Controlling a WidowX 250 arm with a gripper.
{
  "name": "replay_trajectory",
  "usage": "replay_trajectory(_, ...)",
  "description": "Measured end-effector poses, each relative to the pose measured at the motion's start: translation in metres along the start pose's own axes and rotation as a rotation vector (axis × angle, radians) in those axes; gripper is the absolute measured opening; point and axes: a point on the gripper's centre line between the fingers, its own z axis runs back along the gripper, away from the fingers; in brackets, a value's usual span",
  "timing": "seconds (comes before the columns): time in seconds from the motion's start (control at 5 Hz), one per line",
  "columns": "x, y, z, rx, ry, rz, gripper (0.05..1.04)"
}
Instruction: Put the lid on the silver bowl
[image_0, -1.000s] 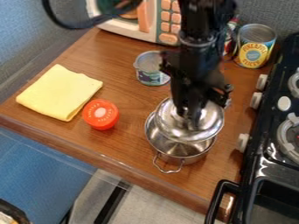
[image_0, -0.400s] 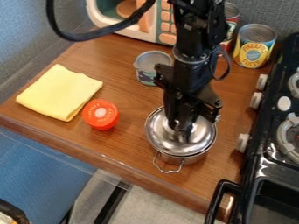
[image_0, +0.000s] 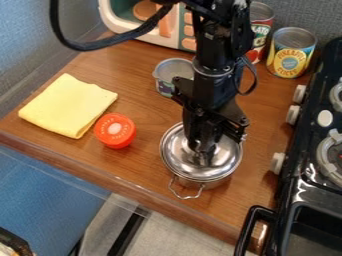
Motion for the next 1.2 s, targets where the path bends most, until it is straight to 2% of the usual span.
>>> replay_trajectory(0.2, 0.004, 0.001, 0.0, 0.003, -0.003, 0.009, 0.282)
replay_trajectory(0.4, 0.008, 0.007, 0.002, 0.008, -0.014, 0.029, 0.341)
replay_trajectory(0.8, 0.008, 0.012, 0.01, 0.027, 0.007, 0.029, 0.934)
replay_trajectory(1.0, 0.008, 0.011, 0.029, 0.027, -0.035, 0.017, 1.009)
replay_trajectory(1.2, 0.003, 0.011, 0.045, 0.021, -0.051, 0.02, 1.005)
